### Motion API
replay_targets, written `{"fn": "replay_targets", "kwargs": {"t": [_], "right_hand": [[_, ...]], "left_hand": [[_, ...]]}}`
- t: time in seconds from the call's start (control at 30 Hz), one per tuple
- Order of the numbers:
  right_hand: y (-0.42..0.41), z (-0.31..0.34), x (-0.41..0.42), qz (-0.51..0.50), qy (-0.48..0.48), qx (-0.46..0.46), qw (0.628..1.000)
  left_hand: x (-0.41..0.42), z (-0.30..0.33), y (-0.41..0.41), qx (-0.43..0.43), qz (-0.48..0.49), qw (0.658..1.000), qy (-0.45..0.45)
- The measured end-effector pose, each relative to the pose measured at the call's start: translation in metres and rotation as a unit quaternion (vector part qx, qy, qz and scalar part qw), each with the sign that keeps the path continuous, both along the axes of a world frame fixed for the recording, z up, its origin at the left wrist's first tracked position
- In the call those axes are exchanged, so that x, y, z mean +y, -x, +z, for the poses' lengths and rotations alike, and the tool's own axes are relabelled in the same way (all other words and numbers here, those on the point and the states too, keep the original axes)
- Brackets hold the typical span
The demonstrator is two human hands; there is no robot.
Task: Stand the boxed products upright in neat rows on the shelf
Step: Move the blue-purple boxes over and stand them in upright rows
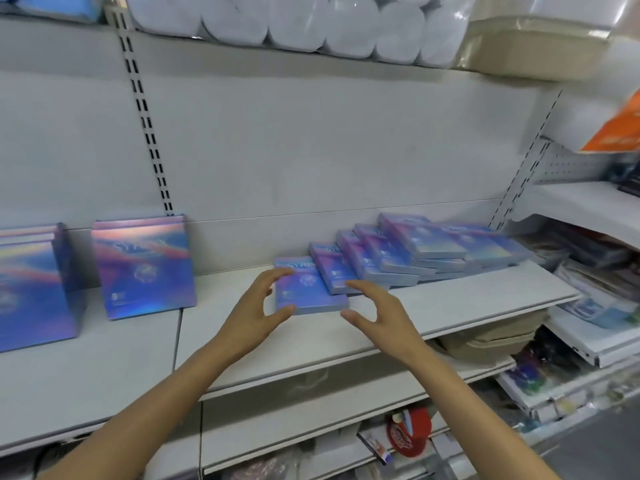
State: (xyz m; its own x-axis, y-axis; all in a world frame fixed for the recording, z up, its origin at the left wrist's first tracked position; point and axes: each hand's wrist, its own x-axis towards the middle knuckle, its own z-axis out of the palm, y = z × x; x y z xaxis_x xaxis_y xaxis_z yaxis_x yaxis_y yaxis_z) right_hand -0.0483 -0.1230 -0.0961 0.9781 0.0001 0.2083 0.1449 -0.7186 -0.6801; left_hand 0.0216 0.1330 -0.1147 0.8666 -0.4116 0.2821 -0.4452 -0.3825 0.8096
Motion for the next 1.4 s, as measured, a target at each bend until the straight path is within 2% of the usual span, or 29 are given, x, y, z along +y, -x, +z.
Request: {"fn": "replay_targets", "kwargs": {"t": [0.17,0.3,0.37,0.43,0.5,0.67,0.73,0.83,0.97,1.03,1.13,1.2,1.27,1.33,1.4], "right_hand": [[-0.037,-0.009,0.004,0.025,0.081,0.071,0.994],[-0.058,-0.020,0.012,0.041,0.213,0.109,0.970],[-0.060,-0.026,0.016,0.023,0.227,0.094,0.969],[-0.060,-0.028,0.018,0.009,0.201,0.074,0.977],[-0.059,-0.028,0.019,0.007,0.183,0.070,0.981],[-0.051,-0.020,0.036,0.026,0.178,0.075,0.981],[-0.048,-0.018,0.043,0.045,0.176,0.067,0.981],[-0.040,-0.020,0.053,0.099,0.140,0.051,0.984],[-0.035,-0.019,0.052,0.207,-0.014,0.069,0.976],[-0.037,-0.020,0.046,0.214,-0.052,0.042,0.974],[-0.047,-0.023,0.035,0.144,-0.055,-0.074,0.985],[-0.055,-0.023,0.028,0.066,-0.057,-0.107,0.990],[-0.061,-0.014,0.024,0.023,-0.116,-0.039,0.992],[-0.065,-0.004,0.027,0.030,-0.192,0.023,0.981],[-0.066,-0.001,0.033,0.051,-0.221,0.035,0.973]], "left_hand": [[-0.013,-0.019,-0.044,0.109,0.073,0.989,-0.067],[-0.035,-0.025,-0.069,0.154,0.090,0.976,-0.127],[-0.047,-0.027,-0.078,0.157,0.115,0.977,-0.092],[-0.056,-0.029,-0.082,0.175,0.139,0.974,-0.043],[-0.061,-0.031,-0.083,0.207,0.158,0.965,0.044],[-0.074,-0.012,-0.082,0.289,0.194,0.899,0.264],[-0.070,-0.012,-0.081,0.327,0.192,0.874,0.304],[-0.057,-0.020,-0.071,0.379,0.159,0.855,0.316],[-0.050,-0.014,-0.052,0.371,0.162,0.850,0.337],[-0.047,-0.012,-0.041,0.359,0.155,0.846,0.363],[-0.041,-0.007,-0.024,0.315,0.175,0.846,0.392],[-0.033,-0.002,-0.014,0.286,0.183,0.848,0.407],[-0.024,0.001,-0.005,0.256,0.181,0.852,0.418],[-0.015,0.001,0.004,0.199,0.184,0.877,0.396],[-0.010,0.001,0.018,0.174,0.186,0.889,0.380]]}}
